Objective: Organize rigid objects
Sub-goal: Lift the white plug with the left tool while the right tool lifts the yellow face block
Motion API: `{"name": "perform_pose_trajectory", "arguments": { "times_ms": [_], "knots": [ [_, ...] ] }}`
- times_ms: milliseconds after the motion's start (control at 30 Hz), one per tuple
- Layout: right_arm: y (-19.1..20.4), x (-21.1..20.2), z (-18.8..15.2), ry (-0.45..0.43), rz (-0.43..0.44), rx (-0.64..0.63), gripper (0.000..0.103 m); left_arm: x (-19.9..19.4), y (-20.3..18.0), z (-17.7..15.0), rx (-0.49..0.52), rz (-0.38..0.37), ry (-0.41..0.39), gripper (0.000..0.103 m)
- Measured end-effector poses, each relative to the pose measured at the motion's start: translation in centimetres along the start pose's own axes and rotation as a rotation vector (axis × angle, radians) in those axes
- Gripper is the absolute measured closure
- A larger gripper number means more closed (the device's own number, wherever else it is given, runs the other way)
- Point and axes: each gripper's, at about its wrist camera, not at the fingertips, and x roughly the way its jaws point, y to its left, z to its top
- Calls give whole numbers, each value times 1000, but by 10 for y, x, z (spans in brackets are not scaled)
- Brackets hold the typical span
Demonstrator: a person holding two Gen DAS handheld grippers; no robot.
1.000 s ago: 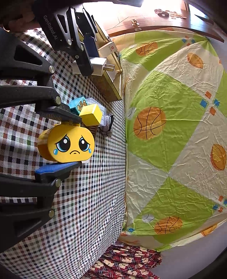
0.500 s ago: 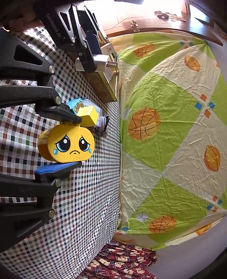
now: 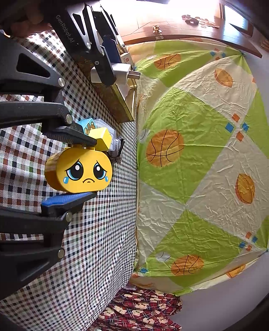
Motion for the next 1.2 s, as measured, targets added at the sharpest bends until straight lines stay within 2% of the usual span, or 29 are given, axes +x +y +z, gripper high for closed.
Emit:
{"name": "perform_pose_trajectory", "arguments": {
  "times_ms": [1200],
  "knots": [
    [2, -14, -3, -94, -19, -11, 58, -23, 3, -2, -15, 52, -125, 66]
  ]
}}
